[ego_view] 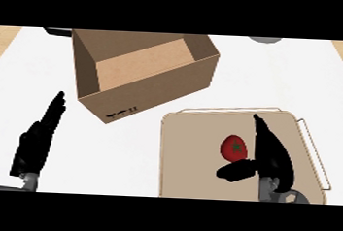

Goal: Pick the tomato from the tray and place it in the cardboard box

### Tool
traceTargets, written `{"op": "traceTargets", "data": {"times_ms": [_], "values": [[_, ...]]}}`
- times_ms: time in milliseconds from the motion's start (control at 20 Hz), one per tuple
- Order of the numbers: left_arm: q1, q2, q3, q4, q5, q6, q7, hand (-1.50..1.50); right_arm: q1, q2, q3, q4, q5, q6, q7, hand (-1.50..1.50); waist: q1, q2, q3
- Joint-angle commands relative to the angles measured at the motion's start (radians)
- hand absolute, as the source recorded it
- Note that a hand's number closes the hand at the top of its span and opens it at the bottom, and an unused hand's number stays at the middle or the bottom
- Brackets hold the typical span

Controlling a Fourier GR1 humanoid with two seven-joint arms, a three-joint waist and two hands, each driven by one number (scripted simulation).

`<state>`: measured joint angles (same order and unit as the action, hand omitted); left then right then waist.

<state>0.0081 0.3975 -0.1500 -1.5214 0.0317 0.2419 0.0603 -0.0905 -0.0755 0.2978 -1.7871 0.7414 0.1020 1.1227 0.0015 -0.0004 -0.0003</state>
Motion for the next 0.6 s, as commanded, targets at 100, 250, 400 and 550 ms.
{"op": "traceTargets", "data": {"times_ms": [100, 250, 400, 550], "values": [[0.023, -0.013, 0.021, -0.048, -0.033, -0.02, 0.024, 0.0, -0.035, 0.061, -0.031, 0.036, 0.045, 0.007, 0.09, -1.5, 0.002, 0.0, 0.0], [-0.063, -0.038, 0.034, 0.029, -0.034, -0.027, 0.047, 0.0, -0.014, 0.067, -0.038, 0.093, 0.051, -0.008, 0.036, -1.5, -0.002, 0.001, 0.0], [0.037, -0.006, 0.056, -0.095, -0.022, -0.057, 0.064, 0.0, 0.01, 0.075, -0.019, 0.066, 0.078, -0.02, 0.058, -1.5, 0.003, -0.001, 0.0], [0.071, -0.06, 0.028, -0.056, -0.084, -0.02, -0.014, 0.0, -0.044, 0.075, -0.015, 0.155, 0.049, -0.067, 0.051, -1.5, 0.006, 0.0, 0.0]]}}
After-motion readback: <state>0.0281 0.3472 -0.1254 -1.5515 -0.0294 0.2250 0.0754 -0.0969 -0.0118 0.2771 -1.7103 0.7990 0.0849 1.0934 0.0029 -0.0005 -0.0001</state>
